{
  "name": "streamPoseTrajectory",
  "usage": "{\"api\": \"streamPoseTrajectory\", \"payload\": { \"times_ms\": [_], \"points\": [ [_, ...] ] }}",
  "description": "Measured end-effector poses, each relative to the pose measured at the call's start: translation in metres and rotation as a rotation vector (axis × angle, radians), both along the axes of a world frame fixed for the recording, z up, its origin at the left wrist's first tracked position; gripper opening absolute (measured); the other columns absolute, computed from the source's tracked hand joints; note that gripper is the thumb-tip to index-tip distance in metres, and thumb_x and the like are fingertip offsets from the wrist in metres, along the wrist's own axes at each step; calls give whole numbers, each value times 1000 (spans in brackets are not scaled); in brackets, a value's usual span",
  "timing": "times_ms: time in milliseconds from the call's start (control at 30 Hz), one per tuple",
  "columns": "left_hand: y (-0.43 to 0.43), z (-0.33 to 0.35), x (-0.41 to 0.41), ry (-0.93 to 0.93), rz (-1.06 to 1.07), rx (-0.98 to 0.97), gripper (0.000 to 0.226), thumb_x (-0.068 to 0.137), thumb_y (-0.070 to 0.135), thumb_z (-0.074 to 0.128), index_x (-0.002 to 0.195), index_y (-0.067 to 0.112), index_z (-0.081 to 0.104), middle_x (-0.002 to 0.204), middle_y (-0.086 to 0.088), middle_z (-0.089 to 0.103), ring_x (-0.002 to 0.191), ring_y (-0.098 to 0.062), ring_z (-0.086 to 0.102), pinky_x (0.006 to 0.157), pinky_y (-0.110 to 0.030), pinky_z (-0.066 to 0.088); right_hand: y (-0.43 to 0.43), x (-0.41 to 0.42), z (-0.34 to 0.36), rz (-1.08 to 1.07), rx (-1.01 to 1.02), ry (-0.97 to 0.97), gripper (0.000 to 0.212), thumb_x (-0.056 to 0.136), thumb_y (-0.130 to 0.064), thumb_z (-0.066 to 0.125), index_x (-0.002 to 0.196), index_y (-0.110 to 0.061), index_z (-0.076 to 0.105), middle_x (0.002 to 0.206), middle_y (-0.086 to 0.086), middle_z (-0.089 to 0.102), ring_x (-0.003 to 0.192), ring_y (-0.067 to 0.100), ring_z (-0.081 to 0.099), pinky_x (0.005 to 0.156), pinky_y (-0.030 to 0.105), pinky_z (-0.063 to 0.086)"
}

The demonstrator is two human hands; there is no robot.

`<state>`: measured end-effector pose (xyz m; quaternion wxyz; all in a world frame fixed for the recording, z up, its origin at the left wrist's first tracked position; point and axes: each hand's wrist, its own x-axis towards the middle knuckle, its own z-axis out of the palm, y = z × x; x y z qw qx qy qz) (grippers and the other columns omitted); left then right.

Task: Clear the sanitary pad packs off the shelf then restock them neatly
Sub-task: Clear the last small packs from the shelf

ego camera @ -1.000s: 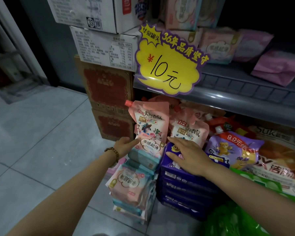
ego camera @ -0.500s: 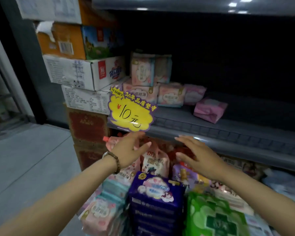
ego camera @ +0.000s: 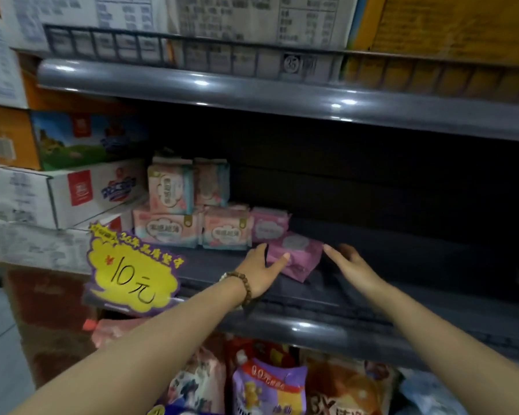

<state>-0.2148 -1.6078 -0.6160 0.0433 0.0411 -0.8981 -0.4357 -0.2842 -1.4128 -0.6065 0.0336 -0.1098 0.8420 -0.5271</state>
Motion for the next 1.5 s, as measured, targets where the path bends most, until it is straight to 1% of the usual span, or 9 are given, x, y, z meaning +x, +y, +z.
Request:
{"api": "streamPoseTrajectory", "payload": {
  "times_ms": [367, 467, 567, 733, 967, 1100, 1200, 1333, 1500],
  "points": [
    [4, -36, -95, -90, 51, -156, 124, 59, 71, 71, 151, 29, 0, 152, -7, 10, 141, -26, 16, 117, -32, 21, -42, -93, -37, 32, -304, -165, 58, 97, -53, 39, 144, -20, 39, 149, 4, 39, 132, 20, 42, 104, 23, 29],
    [-17, -31, -104, -83, 17, -157, 110, 70, 71, 61, 151, 24, 3, 157, -5, 11, 143, -23, 18, 116, -32, 22, -41, -103, -43, 61, -383, -115, 55, 96, -51, 42, 140, -18, 46, 146, 4, 42, 131, 19, 44, 112, 29, 28],
    [-30, -13, -109, -41, 114, 128, 73, 87, 69, 34, 143, 23, 34, 146, -5, 40, 130, -22, 42, 103, -24, 32, -46, -110, -38, 81, -543, -111, 52, 89, -49, 54, 130, -16, 57, 130, 5, 59, 115, 18, 58, 106, 32, 40],
    [-43, -15, -114, 232, 508, -32, 50, 100, 45, 24, 132, 16, 50, 135, -12, 52, 120, -28, 49, 102, -31, 37, -66, -106, -41, 255, -367, -13, 37, 87, -19, 67, 121, -23, 54, 110, 5, 65, 88, 9, 63, 70, 13, 52],
    [-44, -24, -113, 440, 363, -85, 94, 65, 83, 26, 142, 30, 36, 152, 3, 25, 141, -15, 17, 118, -32, 13, -86, -147, -32, 249, -496, -204, 85, 62, -79, 63, 129, -28, 54, 127, 2, 61, 114, 19, 61, 104, 40, 43],
    [-45, -27, -115, 398, 356, -109, 100, 57, 87, 22, 136, 30, 45, 151, 7, 29, 141, -13, 16, 118, -32, 9, -105, -170, -19, 228, -509, -291, 76, 73, -58, 70, 133, -22, 41, 128, 11, 57, 112, 28, 60, 96, 44, 50],
    [-45, -26, -115, 419, 348, -106, 91, 61, 85, 27, 127, 28, 54, 145, 6, 37, 137, -12, 22, 118, -30, 11, -114, -177, -15, 286, -453, -332, 99, 58, -50, 85, 138, -11, 42, 121, 17, 63, 101, 29, 67, 75, 36, 59],
    [-44, -26, -117, 424, 333, -139, 83, 66, 90, 34, 111, 26, 62, 136, 7, 45, 134, -11, 27, 118, -34, 14, -113, -180, -11, 267, -320, -340, 48, 77, -19, 77, 115, -10, 51, 103, 13, 64, 89, 25, 66, 71, 35, 56],
    [-46, -27, -120, 401, 343, -167, 89, 54, 92, 30, 101, 24, 63, 136, 5, 46, 133, -16, 31, 116, -37, 20, -114, -184, -5, 262, -153, -328, 113, 45, -35, 94, 139, -11, 36, 122, 17, 60, 100, 30, 67, 84, 44, 57]
  ]
}}
